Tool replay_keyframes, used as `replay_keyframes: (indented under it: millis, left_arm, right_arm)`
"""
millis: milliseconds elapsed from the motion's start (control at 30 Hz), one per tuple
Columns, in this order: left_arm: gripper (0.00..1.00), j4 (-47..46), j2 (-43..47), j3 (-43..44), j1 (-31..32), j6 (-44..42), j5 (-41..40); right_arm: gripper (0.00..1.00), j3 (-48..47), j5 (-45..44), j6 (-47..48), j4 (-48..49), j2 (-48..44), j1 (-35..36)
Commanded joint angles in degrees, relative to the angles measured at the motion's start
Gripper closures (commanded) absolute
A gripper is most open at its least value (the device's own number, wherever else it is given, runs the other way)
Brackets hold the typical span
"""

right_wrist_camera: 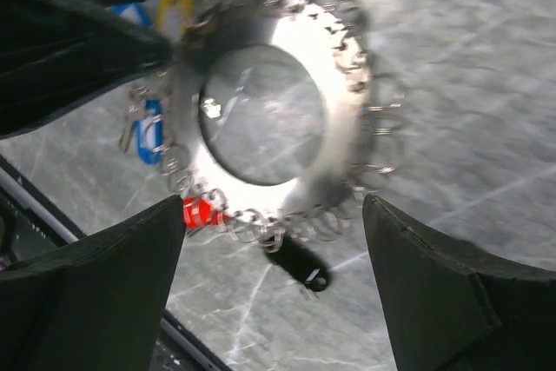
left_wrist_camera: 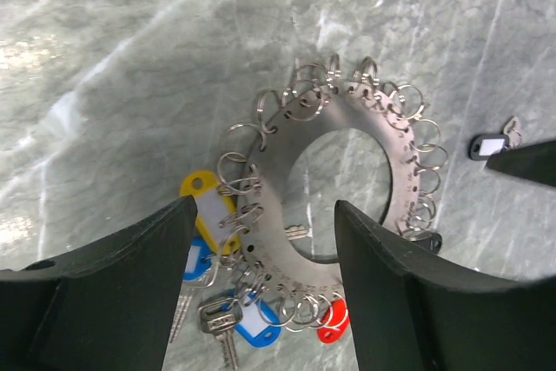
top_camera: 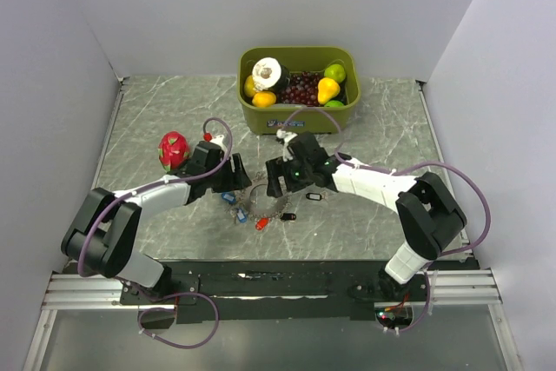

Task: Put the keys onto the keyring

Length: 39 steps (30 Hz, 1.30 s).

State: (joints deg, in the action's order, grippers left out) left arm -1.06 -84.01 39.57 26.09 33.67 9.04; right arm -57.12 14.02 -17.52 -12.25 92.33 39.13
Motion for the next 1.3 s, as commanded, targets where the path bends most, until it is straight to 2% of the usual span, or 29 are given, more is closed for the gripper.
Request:
replay_keyframes:
  millis: [0,433,767,1067,1267]
  left_arm:
    - [0.30,-1.05,-0.19,2.79,0.19,0.87,2.39]
    - [0.28,0.71,1.30,2.88,0.02,1.40,-0.86]
    - [0.28,0.62,0.33,3.14,-0.25,1.48,-0.51]
    - [0.28,0.88,1.21,2.44,-0.42,1.57,-1.21]
    - [0.28,0.88,1.92,2.18,-0.60,1.40,-1.74]
  right_arm:
    - [0.14,-4.30,-4.70,2.84,-5.76,0.56,4.10]
    - [0.37,-7.91,-0.58,3.28,-9.37,5.83,9.38]
    - [0.45,-9.93,1.71,2.84,-8.93,9.53,10.52]
    - [0.62,-11.78,1.80,3.37,-9.99,11.81,10.79]
    - [0.65,-12.40,2.68,3.19,-10.16,12.69,10.70]
